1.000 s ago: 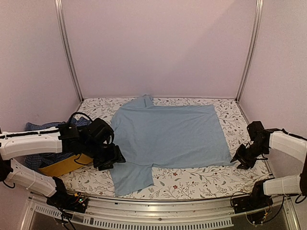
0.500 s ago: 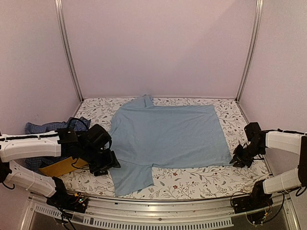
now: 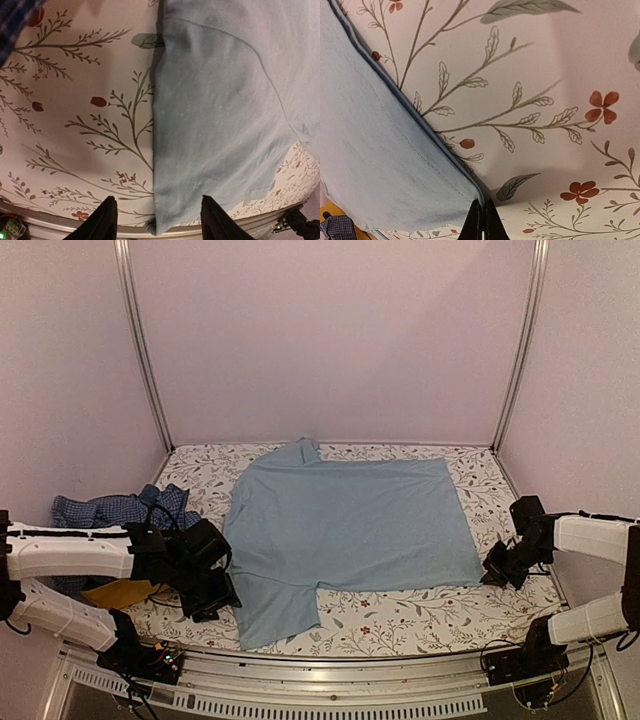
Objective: Fold and stack the mixed laundry pile
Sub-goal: Pick up the flattened T-shirt from the center of the board.
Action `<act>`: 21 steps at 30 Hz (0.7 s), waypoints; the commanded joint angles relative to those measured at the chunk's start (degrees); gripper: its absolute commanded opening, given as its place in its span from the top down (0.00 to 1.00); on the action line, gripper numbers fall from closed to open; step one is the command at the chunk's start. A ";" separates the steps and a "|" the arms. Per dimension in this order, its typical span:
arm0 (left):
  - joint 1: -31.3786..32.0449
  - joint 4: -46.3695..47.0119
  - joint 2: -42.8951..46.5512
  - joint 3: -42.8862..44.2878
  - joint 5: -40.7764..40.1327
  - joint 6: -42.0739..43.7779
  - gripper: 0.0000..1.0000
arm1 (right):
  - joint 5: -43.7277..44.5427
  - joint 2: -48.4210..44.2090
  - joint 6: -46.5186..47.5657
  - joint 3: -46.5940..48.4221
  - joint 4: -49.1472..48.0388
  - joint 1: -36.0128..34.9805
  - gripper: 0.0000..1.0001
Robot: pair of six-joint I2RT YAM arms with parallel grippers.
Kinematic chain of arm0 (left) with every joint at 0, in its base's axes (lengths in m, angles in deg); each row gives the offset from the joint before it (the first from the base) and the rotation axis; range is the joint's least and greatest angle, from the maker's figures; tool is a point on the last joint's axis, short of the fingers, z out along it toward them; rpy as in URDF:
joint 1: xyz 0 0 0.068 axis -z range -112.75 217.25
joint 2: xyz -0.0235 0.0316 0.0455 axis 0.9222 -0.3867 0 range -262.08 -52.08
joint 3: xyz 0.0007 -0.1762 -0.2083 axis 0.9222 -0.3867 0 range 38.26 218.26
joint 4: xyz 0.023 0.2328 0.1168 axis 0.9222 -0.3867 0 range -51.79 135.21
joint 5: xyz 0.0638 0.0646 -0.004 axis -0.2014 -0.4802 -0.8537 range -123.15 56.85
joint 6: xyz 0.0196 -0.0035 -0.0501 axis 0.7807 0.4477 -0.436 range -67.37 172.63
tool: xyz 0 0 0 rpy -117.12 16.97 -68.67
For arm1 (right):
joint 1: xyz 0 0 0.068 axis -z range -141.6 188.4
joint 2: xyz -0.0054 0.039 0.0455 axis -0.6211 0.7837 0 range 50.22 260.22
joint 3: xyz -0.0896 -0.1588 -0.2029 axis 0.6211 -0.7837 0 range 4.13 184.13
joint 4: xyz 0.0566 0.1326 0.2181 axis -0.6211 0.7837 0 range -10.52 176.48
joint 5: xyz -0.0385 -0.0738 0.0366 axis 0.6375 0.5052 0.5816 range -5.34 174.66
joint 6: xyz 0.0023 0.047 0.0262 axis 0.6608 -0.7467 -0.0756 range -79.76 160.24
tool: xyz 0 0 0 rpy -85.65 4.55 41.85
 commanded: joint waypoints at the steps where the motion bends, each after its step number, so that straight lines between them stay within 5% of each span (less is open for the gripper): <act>1: -0.31 5.16 -3.87 -0.52 1.15 1.61 0.46 | 0.06 -1.41 0.12 -1.15 1.32 -0.01 1.00; 8: -0.31 4.85 -12.64 2.09 1.72 3.71 0.56 | 0.33 -2.65 0.09 -1.16 2.23 -0.02 1.00; 17: -0.25 1.36 -16.37 6.36 1.17 6.99 1.00 | -0.11 -5.57 -0.89 -1.06 3.87 -0.05 1.00; 21: 0.33 -1.21 -12.17 7.13 1.20 6.80 1.00 | -1.22 -7.27 -1.05 -0.47 5.89 0.01 1.00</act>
